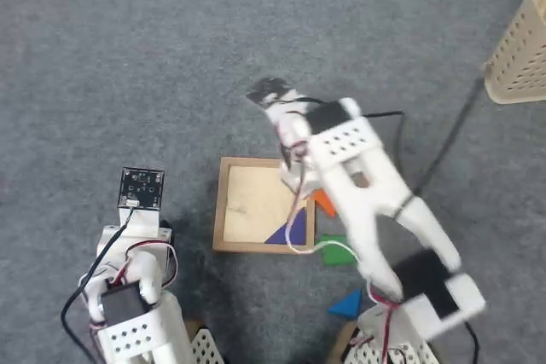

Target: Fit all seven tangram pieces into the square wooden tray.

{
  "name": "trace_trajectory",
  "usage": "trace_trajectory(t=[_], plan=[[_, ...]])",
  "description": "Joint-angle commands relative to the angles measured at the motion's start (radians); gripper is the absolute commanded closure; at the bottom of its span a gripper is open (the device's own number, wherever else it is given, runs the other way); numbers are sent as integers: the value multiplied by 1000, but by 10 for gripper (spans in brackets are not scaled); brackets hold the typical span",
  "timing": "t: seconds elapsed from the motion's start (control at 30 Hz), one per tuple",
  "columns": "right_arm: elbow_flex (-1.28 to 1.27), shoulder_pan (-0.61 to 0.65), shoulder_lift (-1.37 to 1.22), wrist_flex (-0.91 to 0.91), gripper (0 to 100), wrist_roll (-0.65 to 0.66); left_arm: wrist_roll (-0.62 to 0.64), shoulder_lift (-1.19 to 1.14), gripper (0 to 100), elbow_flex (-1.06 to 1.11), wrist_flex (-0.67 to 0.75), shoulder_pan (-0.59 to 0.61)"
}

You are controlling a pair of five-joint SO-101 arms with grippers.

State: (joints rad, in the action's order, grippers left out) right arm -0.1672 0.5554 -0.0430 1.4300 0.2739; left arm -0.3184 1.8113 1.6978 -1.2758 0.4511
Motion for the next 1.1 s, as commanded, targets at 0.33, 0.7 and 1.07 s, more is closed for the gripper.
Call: trace_trajectory(t=[0.33, 0.7, 1.07], plan=[[264, 203, -289, -47, 786, 245, 5, 15, 844, -13, -2, 3], [331, 216, -360, -50, 783, 362, 5, 15, 844, -13, -2, 3], [330, 225, -361, -51, 653, 405, 5, 15, 844, -13, -2, 3]])
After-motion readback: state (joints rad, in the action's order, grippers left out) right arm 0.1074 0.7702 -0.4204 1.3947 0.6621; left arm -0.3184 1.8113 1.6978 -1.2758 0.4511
